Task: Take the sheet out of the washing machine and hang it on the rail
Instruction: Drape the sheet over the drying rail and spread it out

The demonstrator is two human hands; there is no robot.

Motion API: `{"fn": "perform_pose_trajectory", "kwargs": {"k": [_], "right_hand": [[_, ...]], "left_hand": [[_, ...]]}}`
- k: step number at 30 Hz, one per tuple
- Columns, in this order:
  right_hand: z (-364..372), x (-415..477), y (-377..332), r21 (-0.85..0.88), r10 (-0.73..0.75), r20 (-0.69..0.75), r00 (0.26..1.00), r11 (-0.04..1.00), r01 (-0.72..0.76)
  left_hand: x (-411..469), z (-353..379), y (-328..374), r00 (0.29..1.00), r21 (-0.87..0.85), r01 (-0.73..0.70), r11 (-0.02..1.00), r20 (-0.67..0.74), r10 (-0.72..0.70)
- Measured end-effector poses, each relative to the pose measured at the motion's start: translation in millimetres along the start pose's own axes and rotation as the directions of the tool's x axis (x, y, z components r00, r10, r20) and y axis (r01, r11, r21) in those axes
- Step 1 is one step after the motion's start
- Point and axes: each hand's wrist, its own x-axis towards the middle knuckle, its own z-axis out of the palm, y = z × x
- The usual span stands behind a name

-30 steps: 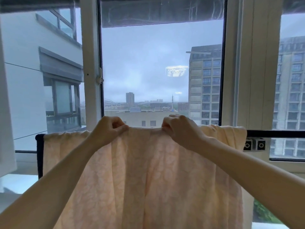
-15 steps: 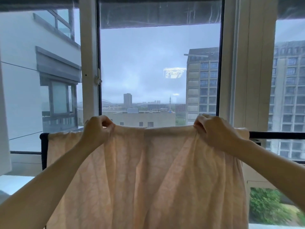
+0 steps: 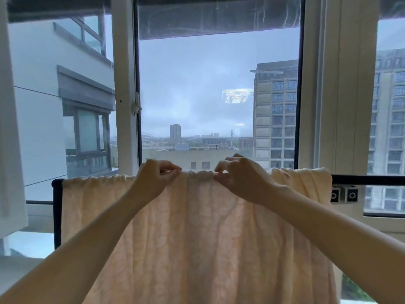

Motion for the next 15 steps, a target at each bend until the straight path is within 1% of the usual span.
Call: {"fn": "perform_pose_trajectory", "kwargs": {"k": [3, 9, 11, 15], "right_hand": [[7, 4, -4, 0.027, -0.014, -0.02, 1.0, 1.0, 0.015], [7, 2, 3, 0.005, 0.059, -0.039, 0.997, 0.998, -0.059], [3, -1, 7, 0.006, 0.075, -0.04, 0.996, 0.997, -0.074], [-3, -7, 17, 0.011, 0.1, -0.046, 0.994, 0.995, -0.1]], "left_hand": [[2, -1, -2, 0.999, 0.015, 0.0, 1.0, -0.039, 0.0], [-1, 0, -4, 0.997, 0.053, -0.026, 0.998, -0.074, 0.03], [-2, 1, -4, 0.998, 0.063, -0.031, 0.998, -0.047, 0.034], [-4, -2, -6, 0.998, 0.049, -0.033, 0.998, 0.058, 0.03]]}}
